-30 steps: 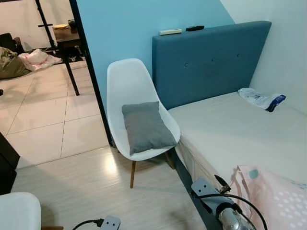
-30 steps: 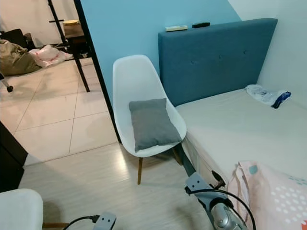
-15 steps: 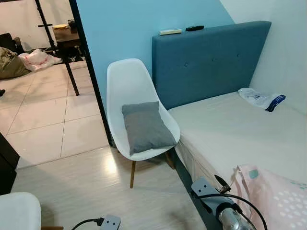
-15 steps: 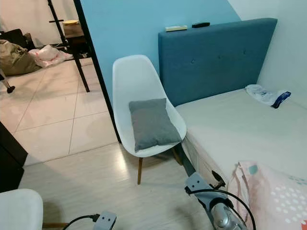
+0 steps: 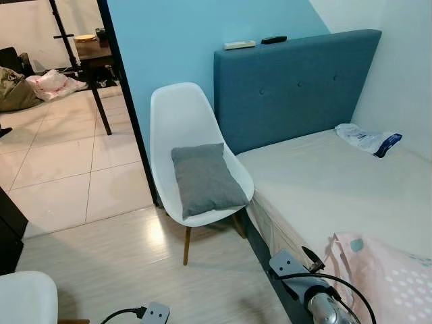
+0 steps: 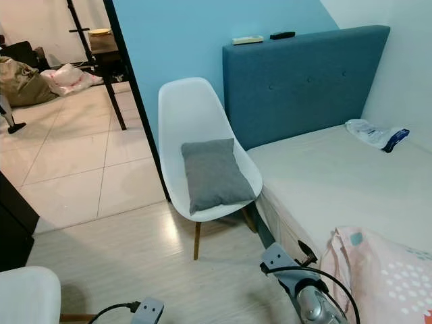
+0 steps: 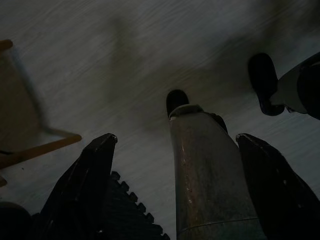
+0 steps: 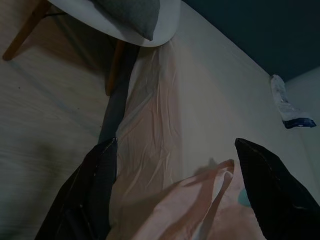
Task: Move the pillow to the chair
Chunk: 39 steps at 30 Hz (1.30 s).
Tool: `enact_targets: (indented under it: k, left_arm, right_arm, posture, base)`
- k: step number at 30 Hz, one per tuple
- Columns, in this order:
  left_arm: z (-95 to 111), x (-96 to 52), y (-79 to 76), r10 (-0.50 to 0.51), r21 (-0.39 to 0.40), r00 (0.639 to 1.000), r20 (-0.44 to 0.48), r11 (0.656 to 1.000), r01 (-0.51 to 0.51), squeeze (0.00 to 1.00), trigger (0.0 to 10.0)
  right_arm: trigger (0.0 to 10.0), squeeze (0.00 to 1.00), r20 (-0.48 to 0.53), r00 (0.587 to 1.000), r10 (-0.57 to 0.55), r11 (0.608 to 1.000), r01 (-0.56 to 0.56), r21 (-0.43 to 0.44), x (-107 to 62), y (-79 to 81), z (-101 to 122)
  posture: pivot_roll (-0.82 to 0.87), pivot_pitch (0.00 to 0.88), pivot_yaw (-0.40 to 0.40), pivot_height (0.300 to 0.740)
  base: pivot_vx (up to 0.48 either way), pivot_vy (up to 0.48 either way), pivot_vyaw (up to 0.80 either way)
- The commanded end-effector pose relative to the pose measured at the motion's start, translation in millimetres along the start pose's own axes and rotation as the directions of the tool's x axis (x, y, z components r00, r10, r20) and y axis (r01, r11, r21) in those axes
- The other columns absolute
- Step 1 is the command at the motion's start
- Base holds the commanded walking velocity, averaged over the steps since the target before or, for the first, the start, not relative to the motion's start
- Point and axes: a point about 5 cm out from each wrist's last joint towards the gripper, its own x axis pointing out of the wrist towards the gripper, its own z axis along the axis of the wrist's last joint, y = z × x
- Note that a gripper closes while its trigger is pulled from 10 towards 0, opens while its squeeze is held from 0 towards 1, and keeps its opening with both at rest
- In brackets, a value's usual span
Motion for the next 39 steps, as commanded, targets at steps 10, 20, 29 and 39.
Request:
enact_targets:
  k: [10, 20, 29, 39]
  left_arm:
    - [2.1, -0.3, 3.6, 0.005, 0.014, 1.000, 0.002, 1.000, -0.005, 0.00, 10.0]
    - [3.3, 0.1, 2.0, 0.003, 0.012, 1.000, 0.004, 1.000, -0.003, 0.00, 10.0]
    - [4.3, 0.1, 2.5, 0.003, 0.013, 1.000, 0.006, 1.000, -0.003, 0.00, 10.0]
    - [5.4, 0.4, 1.1, 0.002, 0.014, 1.000, 0.008, 1.000, -0.003, 0.00, 10.0]
  right_arm:
    - [10.0, 0.00, -0.006, 1.000, -0.006, 1.000, 0.006, 0.019, 0.5, 0.8, 0.6]
    - [10.0, 0.00, -0.006, 1.000, -0.006, 1.000, 0.006, 0.019, 0.6, 0.3, 0.6]
    - [10.0, 0.00, -0.007, 1.000, -0.006, 1.000, 0.006, 0.019, 0.6, 0.4, 0.6]
    - [10.0, 0.00, -0.008, 1.000, -0.005, 1.000, 0.005, 0.019, 0.1, 1.2, 0.0]
  posture:
    - [-0.08, 0.000, 0.033, 0.740]
    - [-0.08, 0.000, 0.031, 0.740]
    - [-0.08, 0.000, 0.026, 0.740]
    - [-0.08, 0.000, 0.026, 0.740]
  base:
    - [0.000, 0.000, 0.00]
    - [0.000, 0.000, 0.00]
    - [0.000, 0.000, 0.00]
    - [0.000, 0.000, 0.00]
